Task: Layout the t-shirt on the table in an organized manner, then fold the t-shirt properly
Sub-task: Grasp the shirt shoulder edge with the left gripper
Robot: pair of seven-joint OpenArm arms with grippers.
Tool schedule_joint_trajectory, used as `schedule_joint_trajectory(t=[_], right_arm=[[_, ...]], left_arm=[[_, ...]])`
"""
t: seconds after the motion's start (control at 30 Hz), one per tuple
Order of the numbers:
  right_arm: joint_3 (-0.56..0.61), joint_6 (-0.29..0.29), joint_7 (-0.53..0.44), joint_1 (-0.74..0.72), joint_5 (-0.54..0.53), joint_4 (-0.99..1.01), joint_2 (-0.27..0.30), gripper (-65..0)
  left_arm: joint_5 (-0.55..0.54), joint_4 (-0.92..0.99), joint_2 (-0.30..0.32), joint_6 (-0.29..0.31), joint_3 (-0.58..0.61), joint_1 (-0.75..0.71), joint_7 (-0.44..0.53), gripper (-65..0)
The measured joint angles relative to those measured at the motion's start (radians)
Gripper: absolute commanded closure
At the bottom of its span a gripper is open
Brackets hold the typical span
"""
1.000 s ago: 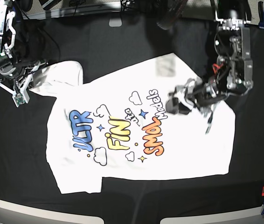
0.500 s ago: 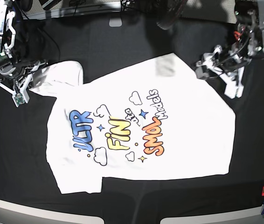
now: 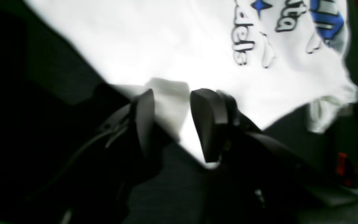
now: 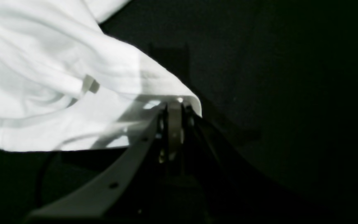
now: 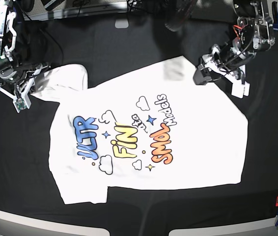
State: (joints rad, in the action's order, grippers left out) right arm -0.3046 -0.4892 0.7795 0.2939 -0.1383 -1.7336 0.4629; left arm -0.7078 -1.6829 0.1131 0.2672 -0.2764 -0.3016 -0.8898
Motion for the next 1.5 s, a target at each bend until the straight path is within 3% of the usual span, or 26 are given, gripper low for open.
schedule_joint_trajectory(t=[0.2, 0.33, 0.43, 0.63, 0.67, 0.8, 0.93, 0.97, 1.07, 1.13, 1.2, 1.3, 1.5], right_arm=[[0.000, 0.000, 0.006, 0.000, 0.000, 0.000, 0.000, 0.0], [0.000, 0.000, 0.006, 0.000, -0.011, 0.000, 0.000, 0.0], [0.000, 0.000, 0.006, 0.000, -0.046, 0.000, 0.000, 0.0], [0.000, 0.000, 0.007, 0.000, -0.047, 0.000, 0.000, 0.0], [0.000, 0.000, 0.007, 0.000, -0.047, 0.000, 0.000, 0.0], [0.000, 0.000, 0.008, 0.000, -0.046, 0.000, 0.000, 0.0], [0.000, 0.000, 0.009, 0.000, -0.046, 0.000, 0.000, 0.0], [0.000, 0.000, 0.010, 0.000, -0.047, 0.000, 0.000, 0.0], [0.000, 0.000, 0.010, 0.000, -0.046, 0.000, 0.000, 0.0], [0.000, 0.000, 0.010, 0.000, -0.046, 0.000, 0.000, 0.0], [0.000, 0.000, 0.010, 0.000, -0.046, 0.000, 0.000, 0.0], [0.000, 0.000, 0.010, 0.000, -0.047, 0.000, 0.000, 0.0], [0.000, 0.000, 0.010, 0.000, -0.046, 0.000, 0.000, 0.0]], left_arm=[[0.051, -0.002, 0.011, -0.170, -0.004, 0.000, 0.052, -23.2], [0.002, -0.002, -0.014, -0.175, -0.004, 0.000, 0.060, -23.2], [0.027, -0.002, -0.043, -0.166, -0.001, -0.001, 0.084, -23.2], [0.001, -0.002, -0.040, -0.166, 0.000, 0.000, 0.107, -21.5], [-0.008, -0.002, -0.039, -0.160, -0.001, 0.000, 0.108, -21.2], [-0.109, -0.001, -0.038, 0.014, 0.000, 0.006, 0.105, -21.0], [-0.072, -0.001, -0.038, 0.048, 0.001, 0.023, 0.098, -21.0], [-0.026, -0.001, -0.038, 0.034, 0.001, 0.021, 0.097, -21.0], [0.095, -0.001, -0.038, -0.124, 0.000, 0.013, 0.098, -21.0], [0.138, -0.001, -0.038, -0.162, 0.000, 0.015, 0.156, -21.0], [0.130, -0.001, -0.037, -0.180, 0.000, 0.019, 0.158, -21.0], [0.034, -0.001, -0.038, -0.181, 0.007, 0.010, 0.127, -21.0], [0.035, 0.004, -0.037, -0.179, 0.136, 0.003, 0.131, -21.0]])
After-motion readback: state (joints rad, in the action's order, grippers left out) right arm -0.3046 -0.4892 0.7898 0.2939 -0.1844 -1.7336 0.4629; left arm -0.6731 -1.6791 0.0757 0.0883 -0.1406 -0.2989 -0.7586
